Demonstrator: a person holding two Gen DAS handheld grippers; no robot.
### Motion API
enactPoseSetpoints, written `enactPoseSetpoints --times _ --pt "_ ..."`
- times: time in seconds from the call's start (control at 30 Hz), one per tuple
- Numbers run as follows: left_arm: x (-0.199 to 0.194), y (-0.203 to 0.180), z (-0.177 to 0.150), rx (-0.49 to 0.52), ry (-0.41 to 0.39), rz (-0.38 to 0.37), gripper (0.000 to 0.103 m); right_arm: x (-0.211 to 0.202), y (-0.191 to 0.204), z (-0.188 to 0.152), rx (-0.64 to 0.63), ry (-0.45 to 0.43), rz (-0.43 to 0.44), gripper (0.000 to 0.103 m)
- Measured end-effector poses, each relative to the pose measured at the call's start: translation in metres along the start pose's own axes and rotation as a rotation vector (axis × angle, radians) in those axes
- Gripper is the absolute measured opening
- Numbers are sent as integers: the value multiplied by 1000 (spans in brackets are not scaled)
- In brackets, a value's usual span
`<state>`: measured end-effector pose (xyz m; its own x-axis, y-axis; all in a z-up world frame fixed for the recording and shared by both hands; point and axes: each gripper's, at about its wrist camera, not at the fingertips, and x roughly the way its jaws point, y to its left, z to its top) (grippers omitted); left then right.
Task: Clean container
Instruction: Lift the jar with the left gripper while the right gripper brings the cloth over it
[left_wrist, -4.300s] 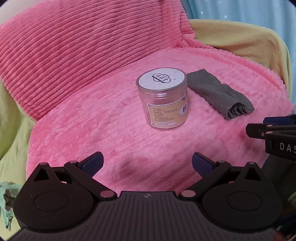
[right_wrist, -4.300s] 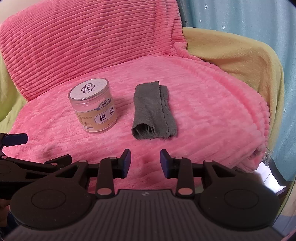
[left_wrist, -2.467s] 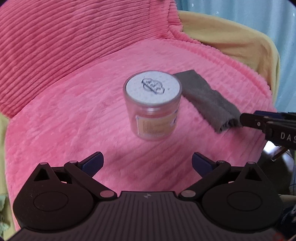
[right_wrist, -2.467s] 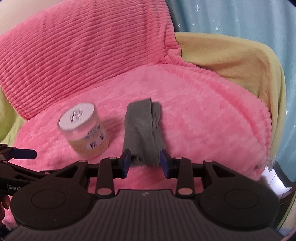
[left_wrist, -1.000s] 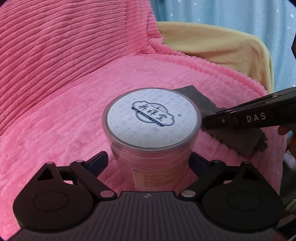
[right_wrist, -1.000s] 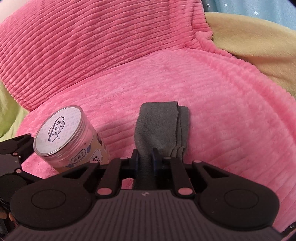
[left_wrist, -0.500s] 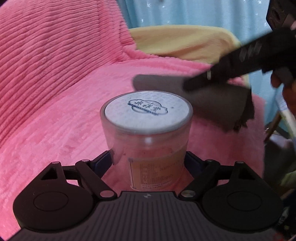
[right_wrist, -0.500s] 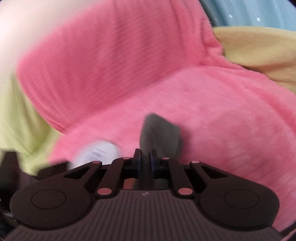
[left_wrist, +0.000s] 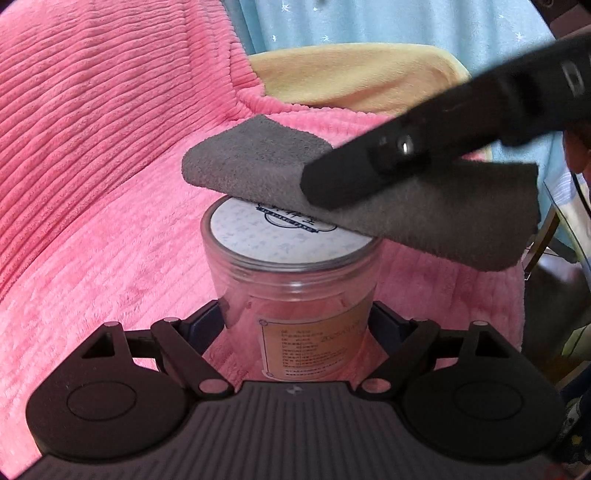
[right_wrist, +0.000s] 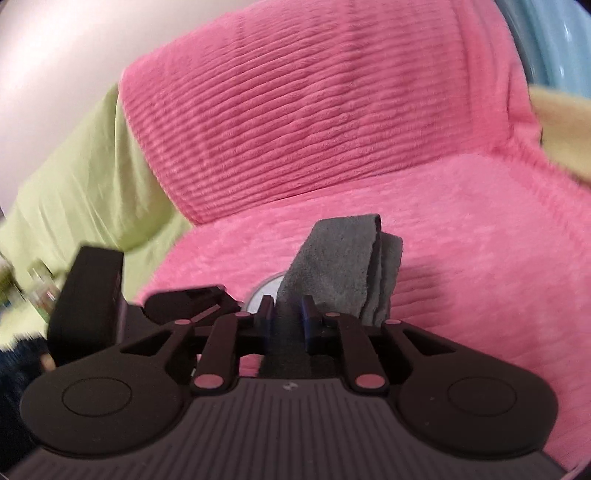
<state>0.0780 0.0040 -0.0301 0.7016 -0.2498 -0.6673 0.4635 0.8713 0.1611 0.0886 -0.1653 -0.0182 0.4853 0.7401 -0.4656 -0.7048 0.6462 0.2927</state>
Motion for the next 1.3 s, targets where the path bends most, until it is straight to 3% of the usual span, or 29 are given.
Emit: enactPoseSetpoints --times 0.1,0.27,0.4,0.77,1.03,1.3 --pt "-2 0 0 13 -21 7 90 4 14 -1 -100 17 -58 11" --pt "-2 -3 -1 42 -63 26 93 5 17 0 -125 39 -17 12" --pt "3 -4 -1 52 -86 29 89 6 19 0 -145 56 16 10" --pt "4 -2 -3 35 -78 55 88 10 25 2 -198 103 107 8" --pt "10 -6 0 39 -68 78 87 35 3 14 -98 48 165 6" --pt "9 -8 -1 27 -79 82 88 50 -20 23 64 -50 138 6"
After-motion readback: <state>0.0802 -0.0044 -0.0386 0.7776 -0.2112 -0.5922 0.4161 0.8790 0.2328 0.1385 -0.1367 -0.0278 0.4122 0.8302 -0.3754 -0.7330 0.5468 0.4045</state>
